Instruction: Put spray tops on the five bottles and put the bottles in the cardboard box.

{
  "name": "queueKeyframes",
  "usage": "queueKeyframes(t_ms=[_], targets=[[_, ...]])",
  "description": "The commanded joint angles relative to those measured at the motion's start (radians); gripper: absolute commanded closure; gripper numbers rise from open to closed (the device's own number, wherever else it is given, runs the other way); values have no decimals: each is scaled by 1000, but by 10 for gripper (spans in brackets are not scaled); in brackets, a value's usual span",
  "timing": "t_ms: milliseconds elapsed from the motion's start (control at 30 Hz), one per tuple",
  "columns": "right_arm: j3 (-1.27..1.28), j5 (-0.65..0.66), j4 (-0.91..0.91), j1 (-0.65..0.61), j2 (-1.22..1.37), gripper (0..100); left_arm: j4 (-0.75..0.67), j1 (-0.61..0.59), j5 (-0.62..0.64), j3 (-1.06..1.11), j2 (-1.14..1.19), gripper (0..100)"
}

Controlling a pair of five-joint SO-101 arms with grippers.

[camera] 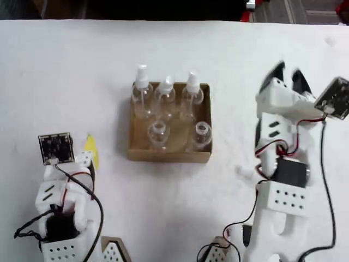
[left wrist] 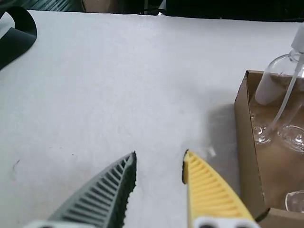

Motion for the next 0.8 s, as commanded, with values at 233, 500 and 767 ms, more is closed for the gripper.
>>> queueKeyframes(t_ms=[233,500,767], targets=[[-129,554,533,-2,-24,879,-28,2,-60,-3,-7,846],[-123,1126,909,-140,-24,879,-23,25,-78,-2,-7,846],[118,1482,920,-137,-25,875,-21,24,-78,0,-7,846]])
